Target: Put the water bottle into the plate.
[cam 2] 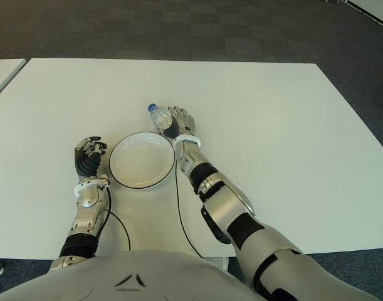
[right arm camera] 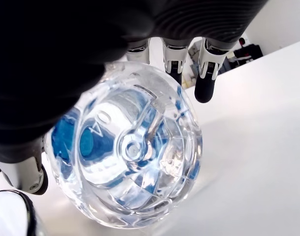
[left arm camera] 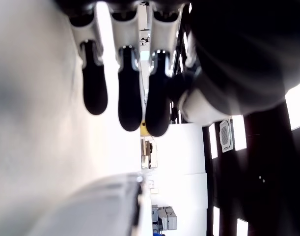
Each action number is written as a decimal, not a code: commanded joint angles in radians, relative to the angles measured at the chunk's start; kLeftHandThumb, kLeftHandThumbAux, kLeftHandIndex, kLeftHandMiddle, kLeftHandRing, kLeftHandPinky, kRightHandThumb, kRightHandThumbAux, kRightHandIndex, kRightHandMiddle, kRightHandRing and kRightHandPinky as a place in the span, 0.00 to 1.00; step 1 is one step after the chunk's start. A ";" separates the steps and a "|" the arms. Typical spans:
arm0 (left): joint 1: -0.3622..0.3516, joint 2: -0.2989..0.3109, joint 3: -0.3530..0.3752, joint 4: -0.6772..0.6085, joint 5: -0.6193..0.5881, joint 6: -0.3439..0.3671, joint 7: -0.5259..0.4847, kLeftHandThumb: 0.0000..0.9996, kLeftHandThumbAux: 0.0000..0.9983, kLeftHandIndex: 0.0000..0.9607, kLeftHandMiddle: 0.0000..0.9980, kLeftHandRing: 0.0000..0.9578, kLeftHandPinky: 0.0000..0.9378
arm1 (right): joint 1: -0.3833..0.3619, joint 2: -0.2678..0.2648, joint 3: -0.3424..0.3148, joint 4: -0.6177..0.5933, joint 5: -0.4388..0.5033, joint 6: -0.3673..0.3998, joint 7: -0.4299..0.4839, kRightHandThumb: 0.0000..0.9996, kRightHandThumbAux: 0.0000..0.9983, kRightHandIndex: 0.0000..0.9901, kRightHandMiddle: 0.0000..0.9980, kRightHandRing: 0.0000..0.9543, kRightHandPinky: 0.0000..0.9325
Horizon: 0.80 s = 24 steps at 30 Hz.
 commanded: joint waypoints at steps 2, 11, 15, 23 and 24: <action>0.030 -0.012 0.011 0.043 -0.013 0.042 0.002 0.69 0.72 0.44 0.55 0.55 0.54 | 0.097 -0.026 0.017 -0.276 -0.040 0.113 0.084 0.07 0.52 0.00 0.03 0.10 0.35; 0.034 -0.002 0.011 0.035 -0.001 0.056 0.002 0.69 0.72 0.44 0.55 0.55 0.52 | 0.186 -0.049 0.016 -0.573 -0.061 0.232 0.234 0.07 0.56 0.00 0.05 0.18 0.44; 0.037 -0.002 0.011 0.027 0.000 0.058 0.001 0.69 0.72 0.44 0.55 0.54 0.51 | 0.192 -0.054 0.019 -0.592 -0.072 0.244 0.263 0.08 0.58 0.00 0.07 0.21 0.43; 0.041 -0.006 0.015 0.013 -0.015 0.064 -0.010 0.68 0.72 0.44 0.53 0.51 0.49 | 0.179 -0.053 0.020 -0.574 -0.076 0.236 0.272 0.08 0.58 0.00 0.08 0.21 0.36; 0.041 -0.006 0.016 0.011 -0.017 0.066 -0.012 0.68 0.72 0.44 0.52 0.51 0.49 | 0.178 -0.053 0.020 -0.572 -0.076 0.236 0.273 0.08 0.57 0.00 0.08 0.21 0.35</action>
